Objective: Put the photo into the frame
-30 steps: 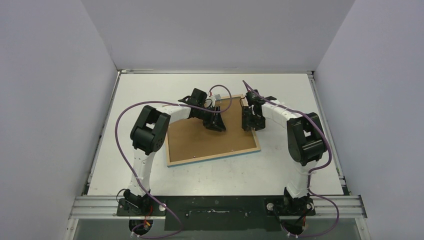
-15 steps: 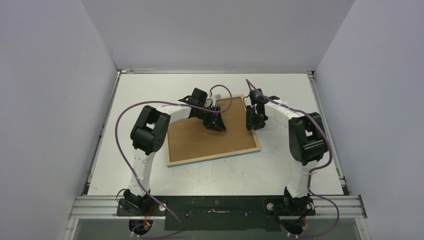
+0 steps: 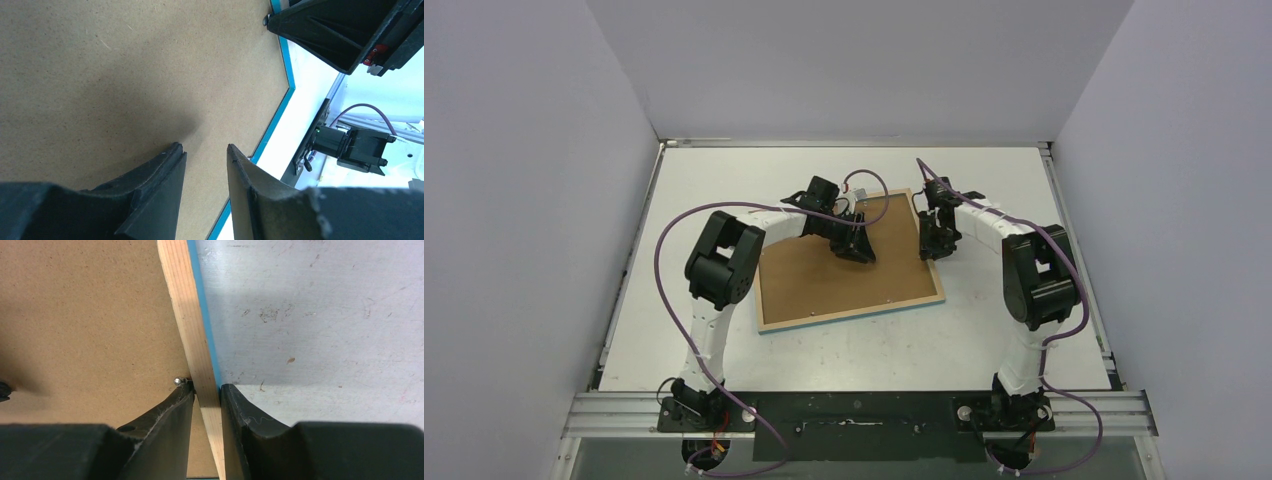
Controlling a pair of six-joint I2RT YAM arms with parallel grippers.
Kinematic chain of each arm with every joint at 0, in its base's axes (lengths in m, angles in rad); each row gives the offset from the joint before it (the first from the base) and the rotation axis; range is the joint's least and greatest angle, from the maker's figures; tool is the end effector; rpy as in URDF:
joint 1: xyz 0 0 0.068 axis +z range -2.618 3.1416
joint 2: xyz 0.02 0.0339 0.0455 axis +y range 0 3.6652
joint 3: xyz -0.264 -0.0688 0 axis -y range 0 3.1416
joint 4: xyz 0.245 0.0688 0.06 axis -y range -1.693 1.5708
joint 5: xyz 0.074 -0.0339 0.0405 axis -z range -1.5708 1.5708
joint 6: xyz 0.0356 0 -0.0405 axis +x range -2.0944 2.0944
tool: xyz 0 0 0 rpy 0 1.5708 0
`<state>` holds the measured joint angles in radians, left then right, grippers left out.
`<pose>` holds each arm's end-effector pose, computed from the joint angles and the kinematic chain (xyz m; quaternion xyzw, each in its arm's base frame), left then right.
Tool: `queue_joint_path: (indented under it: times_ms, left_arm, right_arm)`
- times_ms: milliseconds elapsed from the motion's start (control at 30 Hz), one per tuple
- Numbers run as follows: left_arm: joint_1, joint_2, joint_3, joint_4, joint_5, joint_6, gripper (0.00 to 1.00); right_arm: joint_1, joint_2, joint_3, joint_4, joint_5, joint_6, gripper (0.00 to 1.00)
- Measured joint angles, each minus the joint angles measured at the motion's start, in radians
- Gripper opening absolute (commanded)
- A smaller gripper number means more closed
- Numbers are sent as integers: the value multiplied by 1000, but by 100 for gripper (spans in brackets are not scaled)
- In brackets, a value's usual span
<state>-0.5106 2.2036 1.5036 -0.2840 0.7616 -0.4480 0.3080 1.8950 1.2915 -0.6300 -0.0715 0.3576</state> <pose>0.3871 -0.2450 0.1314 0.1352 0.8849 -0.4395 0.0742 0.3576 0.1164 0.1708 0.0184 0.9850 0.0881 0.1470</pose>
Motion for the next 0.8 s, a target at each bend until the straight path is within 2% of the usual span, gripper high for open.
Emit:
queue_joint_path:
  times_ms: [233,400,533,667,800]
  left_arm:
    - [-2,0,23,-37,-6,5,37]
    - [8,0,47,-95,-9,-13,39]
    - [53,-12,58,-122,-10,-17,48]
    - [142,-43,99,-159,-34,18,60]
    - [224,-64,193,-206,-121,95,73]
  right_arm:
    - [-3,-1,1,-4,-11,5,39]
    - [-27,-10,1,-17,-50,50,58]
    - [-40,-63,-1,-32,-61,83,66]
    - [-41,-181,-33,-33,-77,105,68]
    - [-33,-303,-121,-13,-106,106,70]
